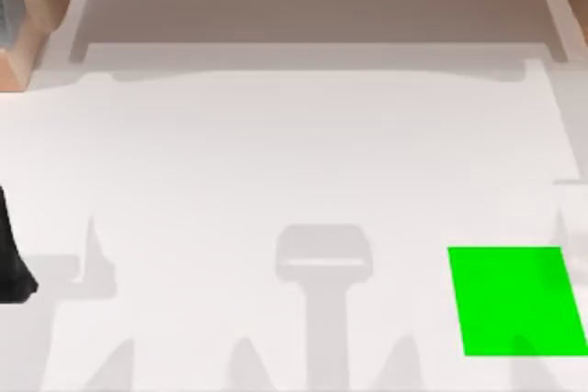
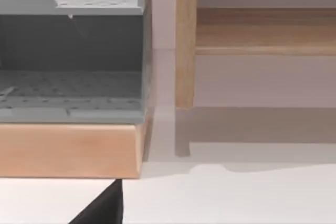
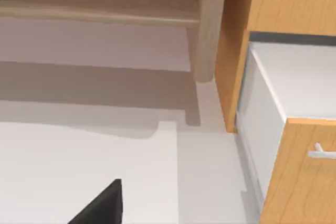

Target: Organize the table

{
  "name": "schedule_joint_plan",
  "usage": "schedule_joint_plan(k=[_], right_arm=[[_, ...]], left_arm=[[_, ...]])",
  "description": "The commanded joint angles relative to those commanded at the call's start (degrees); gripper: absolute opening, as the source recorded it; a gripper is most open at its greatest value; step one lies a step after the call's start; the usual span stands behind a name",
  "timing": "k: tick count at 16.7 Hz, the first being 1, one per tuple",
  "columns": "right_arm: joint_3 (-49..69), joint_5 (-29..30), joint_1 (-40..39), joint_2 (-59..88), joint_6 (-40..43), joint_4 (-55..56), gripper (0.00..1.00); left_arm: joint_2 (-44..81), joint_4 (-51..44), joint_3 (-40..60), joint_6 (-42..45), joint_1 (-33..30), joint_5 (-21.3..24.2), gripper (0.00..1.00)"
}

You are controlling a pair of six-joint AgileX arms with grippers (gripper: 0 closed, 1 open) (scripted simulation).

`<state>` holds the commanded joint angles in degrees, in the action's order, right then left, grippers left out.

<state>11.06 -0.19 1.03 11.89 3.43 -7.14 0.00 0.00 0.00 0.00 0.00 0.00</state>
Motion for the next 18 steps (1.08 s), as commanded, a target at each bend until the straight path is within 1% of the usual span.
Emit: schedule_joint_plan(k=[3,6,18], right_arm=[[12.28,0.20,1.99,12.64,3.38,-7.11,1.00],[27.82,0.53,4.75,28.55,7.42,-15.82,1.00],[98.90,0.01,17.67,103.15,24.71,-54.71,1.00]], left_arm=[[0.00,0.00,0.00,0.00,0.00,0.00,1.00],[0.00,0.00,0.00,0.00,0.00,0.00,1.00],[0.00,0.00,0.00,0.00,0.00,0.00,1.00]])
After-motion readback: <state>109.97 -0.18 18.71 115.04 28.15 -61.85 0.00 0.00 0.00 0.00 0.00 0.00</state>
